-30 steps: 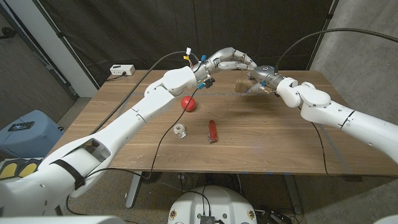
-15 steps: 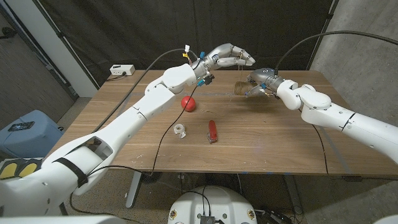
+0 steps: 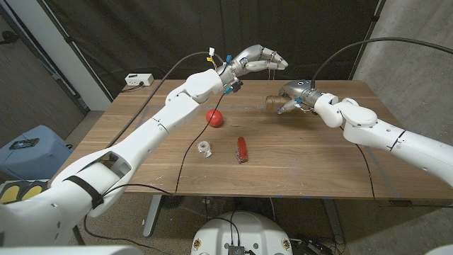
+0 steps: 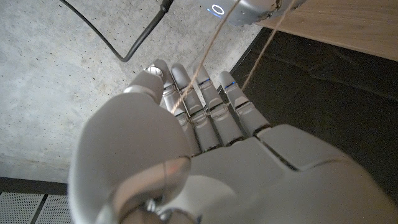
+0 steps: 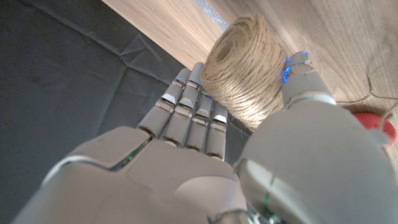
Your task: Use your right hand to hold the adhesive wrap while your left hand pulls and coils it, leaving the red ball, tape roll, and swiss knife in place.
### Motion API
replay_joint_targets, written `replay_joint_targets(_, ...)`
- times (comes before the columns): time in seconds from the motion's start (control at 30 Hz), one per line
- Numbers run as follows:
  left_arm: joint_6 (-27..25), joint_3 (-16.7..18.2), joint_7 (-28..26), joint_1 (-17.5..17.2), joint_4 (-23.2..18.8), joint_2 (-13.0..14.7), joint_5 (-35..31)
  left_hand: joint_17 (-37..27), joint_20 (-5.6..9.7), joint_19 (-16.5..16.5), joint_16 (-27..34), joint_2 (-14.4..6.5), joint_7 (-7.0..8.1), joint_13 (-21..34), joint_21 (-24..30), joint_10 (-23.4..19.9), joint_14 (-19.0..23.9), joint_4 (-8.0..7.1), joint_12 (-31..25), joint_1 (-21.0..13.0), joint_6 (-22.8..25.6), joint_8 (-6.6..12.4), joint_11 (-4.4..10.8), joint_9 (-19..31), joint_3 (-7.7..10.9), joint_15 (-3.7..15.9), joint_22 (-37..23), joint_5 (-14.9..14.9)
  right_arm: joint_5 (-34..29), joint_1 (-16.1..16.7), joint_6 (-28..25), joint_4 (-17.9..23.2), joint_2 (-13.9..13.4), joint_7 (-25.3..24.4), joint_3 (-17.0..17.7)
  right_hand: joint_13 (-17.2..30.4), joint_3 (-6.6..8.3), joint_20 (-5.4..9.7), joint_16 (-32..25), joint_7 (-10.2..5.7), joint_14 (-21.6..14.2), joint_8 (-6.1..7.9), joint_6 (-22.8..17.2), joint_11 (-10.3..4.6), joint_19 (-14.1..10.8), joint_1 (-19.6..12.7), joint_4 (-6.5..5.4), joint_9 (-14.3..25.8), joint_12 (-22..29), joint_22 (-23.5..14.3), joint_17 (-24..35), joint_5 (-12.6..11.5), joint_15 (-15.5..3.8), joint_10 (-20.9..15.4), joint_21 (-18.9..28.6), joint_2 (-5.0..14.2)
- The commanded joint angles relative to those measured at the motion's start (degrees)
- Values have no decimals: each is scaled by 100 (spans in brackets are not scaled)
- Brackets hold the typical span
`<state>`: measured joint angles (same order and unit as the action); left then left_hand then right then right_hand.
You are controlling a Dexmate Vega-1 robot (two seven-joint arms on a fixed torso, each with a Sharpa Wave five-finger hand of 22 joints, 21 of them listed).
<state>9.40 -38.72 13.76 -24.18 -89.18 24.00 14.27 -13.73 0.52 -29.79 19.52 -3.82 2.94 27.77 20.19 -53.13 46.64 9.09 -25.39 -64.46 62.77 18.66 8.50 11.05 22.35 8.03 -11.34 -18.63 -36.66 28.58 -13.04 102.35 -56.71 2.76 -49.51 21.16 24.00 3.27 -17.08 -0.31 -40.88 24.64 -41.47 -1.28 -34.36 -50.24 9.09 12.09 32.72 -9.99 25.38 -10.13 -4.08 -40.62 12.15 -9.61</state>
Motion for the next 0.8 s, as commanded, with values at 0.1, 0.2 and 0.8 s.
replay_joint_targets(0.1, 76, 0, 2, 157, 270, -97, -51, -20, -3, -27, 23, -43, -11, 43, 47, -40, -7, 8, 19, -11, 61, 33, 7, 28, -12, 57, -11, -28, -71, 42, 168, 125, -24, -43, -24, 18, -41, 213, 14, -649, -64, 35, -700, -719, -47, -701, -4, 18, 42, -33, 33, -28, -877, -743, 13, 714)
replay_joint_targets(0.2, 104, -7, 7, 196, 327, -119, -68, -18, -3, -25, 21, -44, 7, 50, 49, -41, 2, 12, 21, -18, 65, 32, 5, 28, -8, 62, -10, -30, -85, 57, 196, 158, -36, -51, -21, 17, -45, 214, 15, -649, -68, 31, -695, -707, -46, -705, -4, 19, 41, -33, 38, -27, -876, -750, 11, 716)
replay_joint_targets(0.8, 85, -6, -33, 283, 496, -179, -107, -23, -6, -14, -2, -37, 12, 96, 62, -28, -13, 18, 38, -31, 74, 24, 57, 28, -9, 75, -10, -36, -34, 208, 346, 415, -165, -132, 79, 24, -51, 216, 47, -654, -73, 24, -701, -715, -45, -704, -10, 20, 31, -33, 35, -26, -871, -749, 8, 720)
